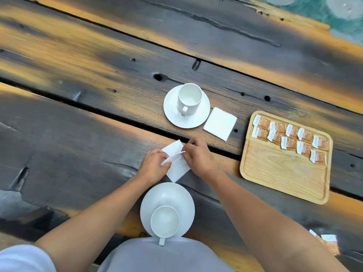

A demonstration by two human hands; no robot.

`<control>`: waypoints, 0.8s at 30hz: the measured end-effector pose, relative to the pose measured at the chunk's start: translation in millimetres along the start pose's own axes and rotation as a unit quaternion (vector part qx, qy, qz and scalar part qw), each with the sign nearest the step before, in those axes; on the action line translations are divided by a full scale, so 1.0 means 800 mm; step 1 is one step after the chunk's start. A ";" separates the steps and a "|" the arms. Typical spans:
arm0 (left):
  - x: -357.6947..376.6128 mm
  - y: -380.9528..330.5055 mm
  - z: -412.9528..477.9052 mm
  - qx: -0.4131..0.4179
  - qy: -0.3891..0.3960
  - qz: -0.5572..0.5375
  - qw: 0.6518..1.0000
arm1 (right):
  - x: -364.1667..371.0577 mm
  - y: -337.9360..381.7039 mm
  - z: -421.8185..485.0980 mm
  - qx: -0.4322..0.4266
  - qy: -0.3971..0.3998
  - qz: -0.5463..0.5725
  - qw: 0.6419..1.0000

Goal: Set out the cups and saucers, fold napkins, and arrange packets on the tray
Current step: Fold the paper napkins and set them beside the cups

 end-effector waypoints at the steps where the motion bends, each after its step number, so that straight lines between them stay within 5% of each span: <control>1: -0.010 -0.003 -0.002 0.001 -0.015 -0.017 1.000 | -0.006 0.000 0.000 0.009 -0.012 0.022 1.000; 9: -0.063 -0.041 -0.034 -0.019 -0.061 -0.304 0.950 | -0.032 0.001 -0.034 0.149 -0.061 0.224 0.961; 14: -0.062 -0.062 -0.084 -0.036 -0.044 -0.419 0.906 | -0.036 0.009 -0.085 0.206 -0.081 0.399 0.890; 18: -0.051 -0.062 -0.129 -0.069 -0.051 -0.475 0.876 | -0.020 0.023 -0.132 0.222 -0.004 0.512 0.830; 24: -0.026 -0.029 -0.195 -0.117 -0.049 -0.481 0.867 | 0.006 0.031 -0.194 0.217 0.048 0.498 0.838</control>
Point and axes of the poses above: each hand's wrist, its own z-axis towards the middle knuckle, its own x-axis out of the palm, y = z × x, the point moved 6 cm from there along z, towards the middle knuckle, and after that the axes turned 3 degrees about -z, right-handed, at the moved point
